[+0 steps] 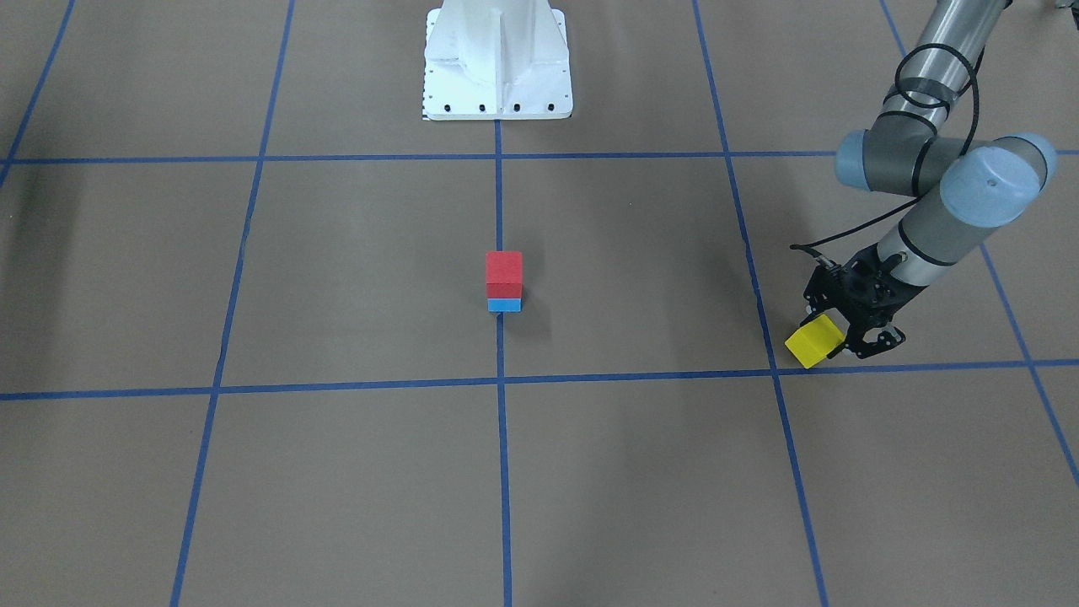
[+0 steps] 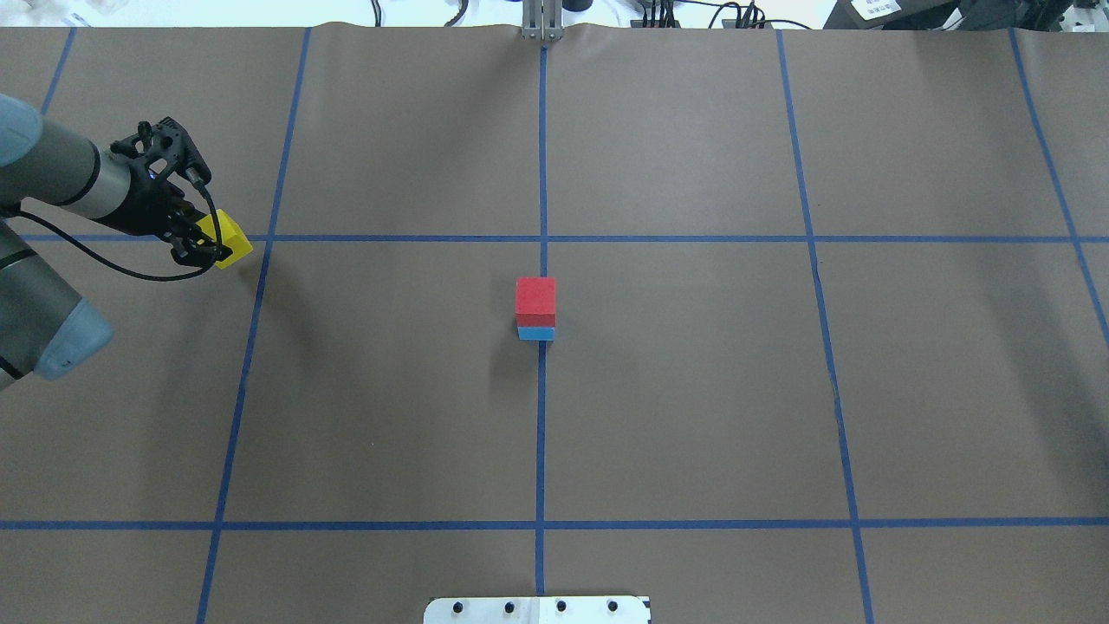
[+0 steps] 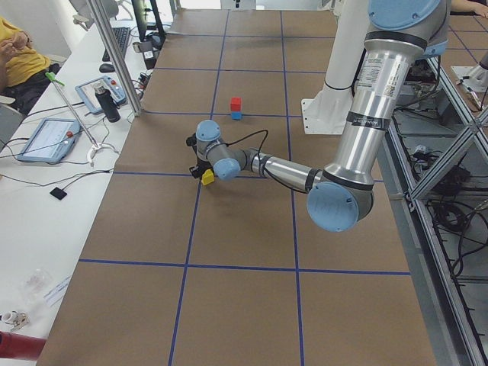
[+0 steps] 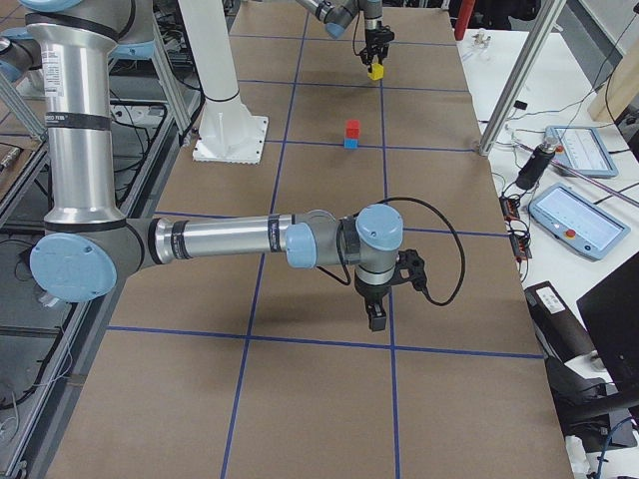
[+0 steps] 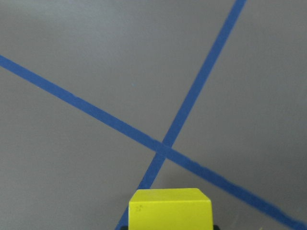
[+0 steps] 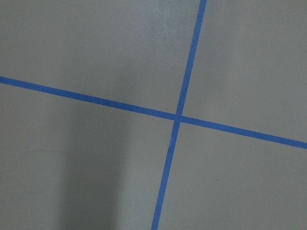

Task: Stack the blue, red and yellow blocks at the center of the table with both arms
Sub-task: 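Grasp the yellow cube with the left gripper and lift it, then carry the yellow cube with the left gripper over the red cube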

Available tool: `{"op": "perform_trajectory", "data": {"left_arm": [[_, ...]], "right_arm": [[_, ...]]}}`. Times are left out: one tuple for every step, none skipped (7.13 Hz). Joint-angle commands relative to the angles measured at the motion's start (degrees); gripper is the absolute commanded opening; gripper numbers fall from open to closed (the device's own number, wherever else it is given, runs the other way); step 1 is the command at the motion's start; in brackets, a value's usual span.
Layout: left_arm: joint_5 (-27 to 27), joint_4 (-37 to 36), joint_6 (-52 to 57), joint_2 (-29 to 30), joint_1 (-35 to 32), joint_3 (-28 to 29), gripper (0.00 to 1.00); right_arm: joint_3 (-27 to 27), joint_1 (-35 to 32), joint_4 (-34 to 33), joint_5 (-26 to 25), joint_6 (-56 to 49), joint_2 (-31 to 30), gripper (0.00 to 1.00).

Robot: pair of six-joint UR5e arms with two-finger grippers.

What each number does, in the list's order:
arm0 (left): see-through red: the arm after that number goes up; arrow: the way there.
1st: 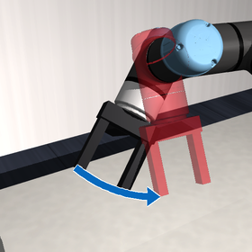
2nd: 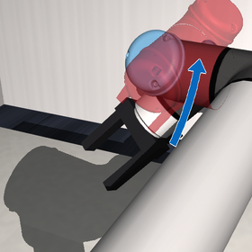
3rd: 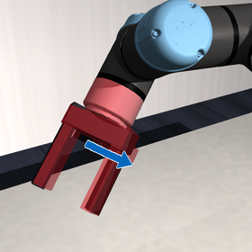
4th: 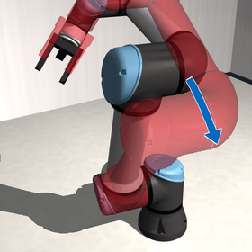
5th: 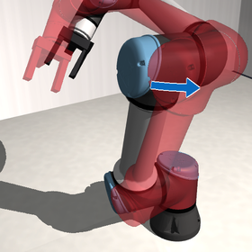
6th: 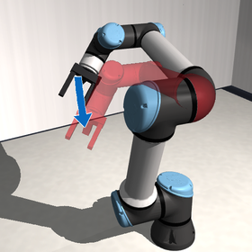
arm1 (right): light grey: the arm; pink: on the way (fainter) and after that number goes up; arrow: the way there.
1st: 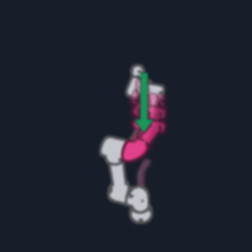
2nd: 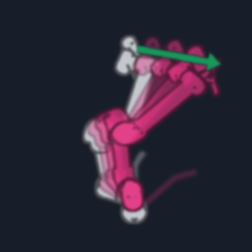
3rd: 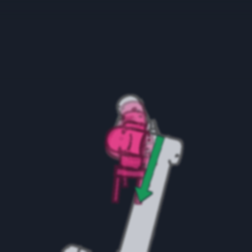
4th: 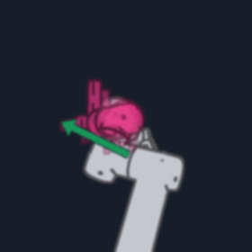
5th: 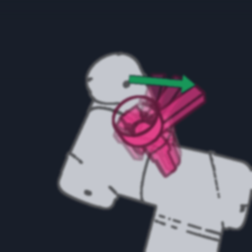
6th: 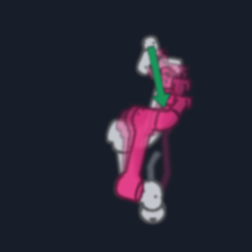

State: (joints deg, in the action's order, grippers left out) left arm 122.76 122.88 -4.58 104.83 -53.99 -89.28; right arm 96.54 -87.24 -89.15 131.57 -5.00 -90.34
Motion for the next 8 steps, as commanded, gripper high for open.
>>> {"op": "perform_trajectory", "data": {"left_arm": [[-0.94, -9.81, -18.46, 1.50, 0.20, -8.43, 0.00], [-2.86, -12.38, -26.80, 3.52, 0.90, -10.37, 0.00], [-3.66, -15.45, -35.15, 6.06, 3.69, -11.78, 0.00], [-6.11, -21.92, -40.37, 11.39, 6.76, -12.58, 0.00], [-8.13, -30.34, -45.12, 16.84, 10.01, -13.72, 0.00], [-9.46, -35.90, -48.91, 21.77, 12.74, -13.64, 0.00], [-9.82, -36.65, -53.21, 24.52, 15.99, -12.95, 0.00], [-12.34, -36.75, -57.60, 28.28, 18.02, -11.29, 0.00]], "right_arm": [[0.05, -0.03, 0.02, 0.00, -0.01, -0.02, 0.99], [0.05, -0.03, -0.06, 0.00, 0.08, -0.02, 0.99], [0.05, 0.05, 0.02, 0.00, 0.08, -0.02, 0.99], [0.05, -0.03, -0.06, 0.00, -0.01, -0.02, 0.99], [0.05, -0.03, 0.02, 0.00, -0.01, -0.02, 0.99], [-0.04, -0.03, -0.06, 0.00, -0.27, -0.02, 0.99], [-0.04, -0.03, -0.06, 0.00, -0.45, -0.10, 0.99], [-0.04, -0.03, -0.06, 0.09, -0.45, -0.36, 0.99]]}}
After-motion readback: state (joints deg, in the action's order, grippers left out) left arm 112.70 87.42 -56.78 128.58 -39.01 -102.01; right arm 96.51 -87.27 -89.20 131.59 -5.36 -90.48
